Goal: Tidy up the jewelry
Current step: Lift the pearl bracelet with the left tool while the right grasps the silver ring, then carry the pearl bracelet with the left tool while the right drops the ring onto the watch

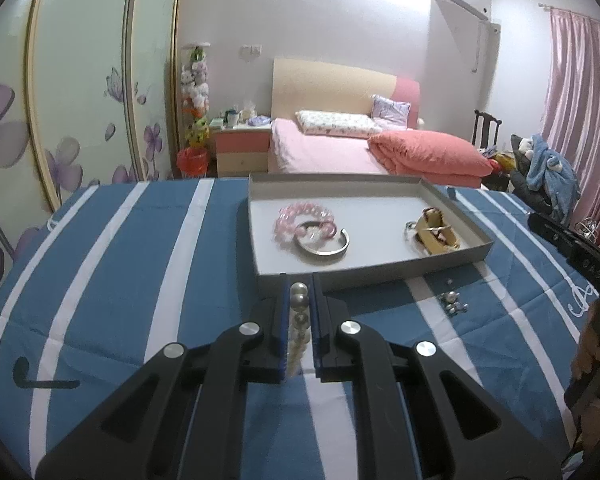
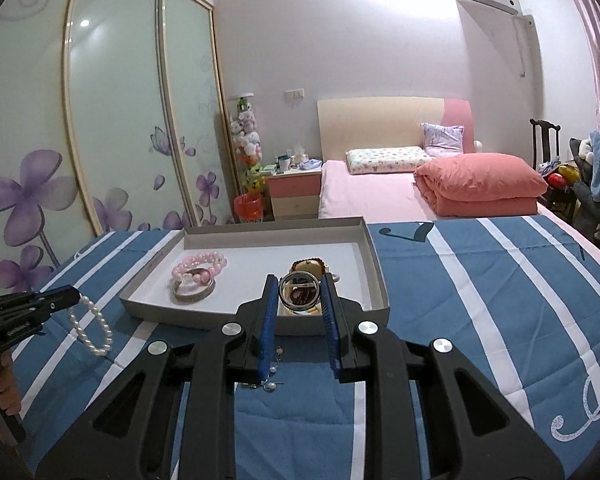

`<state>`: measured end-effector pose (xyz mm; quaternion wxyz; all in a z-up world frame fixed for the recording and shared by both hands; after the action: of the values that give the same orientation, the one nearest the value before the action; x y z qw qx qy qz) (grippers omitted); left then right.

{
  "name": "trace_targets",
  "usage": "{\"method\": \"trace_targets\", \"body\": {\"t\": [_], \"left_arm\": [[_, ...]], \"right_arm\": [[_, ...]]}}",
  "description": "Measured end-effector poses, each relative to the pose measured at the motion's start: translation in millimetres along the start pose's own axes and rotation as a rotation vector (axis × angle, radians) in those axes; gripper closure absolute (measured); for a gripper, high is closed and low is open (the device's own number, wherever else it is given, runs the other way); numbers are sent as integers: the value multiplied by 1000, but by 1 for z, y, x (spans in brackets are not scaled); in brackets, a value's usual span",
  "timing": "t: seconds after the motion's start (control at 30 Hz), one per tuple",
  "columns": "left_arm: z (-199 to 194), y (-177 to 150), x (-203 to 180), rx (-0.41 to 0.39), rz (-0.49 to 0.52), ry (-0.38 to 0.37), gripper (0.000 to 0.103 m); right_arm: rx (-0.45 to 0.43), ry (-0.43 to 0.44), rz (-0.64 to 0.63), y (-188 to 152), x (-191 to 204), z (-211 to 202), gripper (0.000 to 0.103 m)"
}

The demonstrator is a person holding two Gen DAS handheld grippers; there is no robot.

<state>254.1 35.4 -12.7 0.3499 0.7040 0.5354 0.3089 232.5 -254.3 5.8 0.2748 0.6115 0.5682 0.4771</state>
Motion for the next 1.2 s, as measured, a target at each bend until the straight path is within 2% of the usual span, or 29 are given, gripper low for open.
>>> {"method": "trace_targets", "body": {"t": [0.2, 0.6, 1.2], "left_arm": [[-10, 7, -6, -36, 15, 4, 93], [-13, 12, -9, -56, 17, 4, 93], [4, 56, -25, -132, 35, 5, 93]], "right_arm": [[-38, -12, -16, -1, 2, -6, 80], [-77, -14, -29, 3, 7, -9, 80], [-166, 8, -61, 27, 24, 6, 80]]}}
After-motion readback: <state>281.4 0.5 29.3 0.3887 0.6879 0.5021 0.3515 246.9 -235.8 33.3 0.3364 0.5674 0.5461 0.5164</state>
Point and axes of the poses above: each gripper's, at about its wrist camera, not at the fingertips, and z roughly the way its jaws point, x to its left, y to its top, the point moved 3 cm from there along z, roughly the way its jaws point, and after that the axes turned 9 degrees about z, right-handed, at the moved point
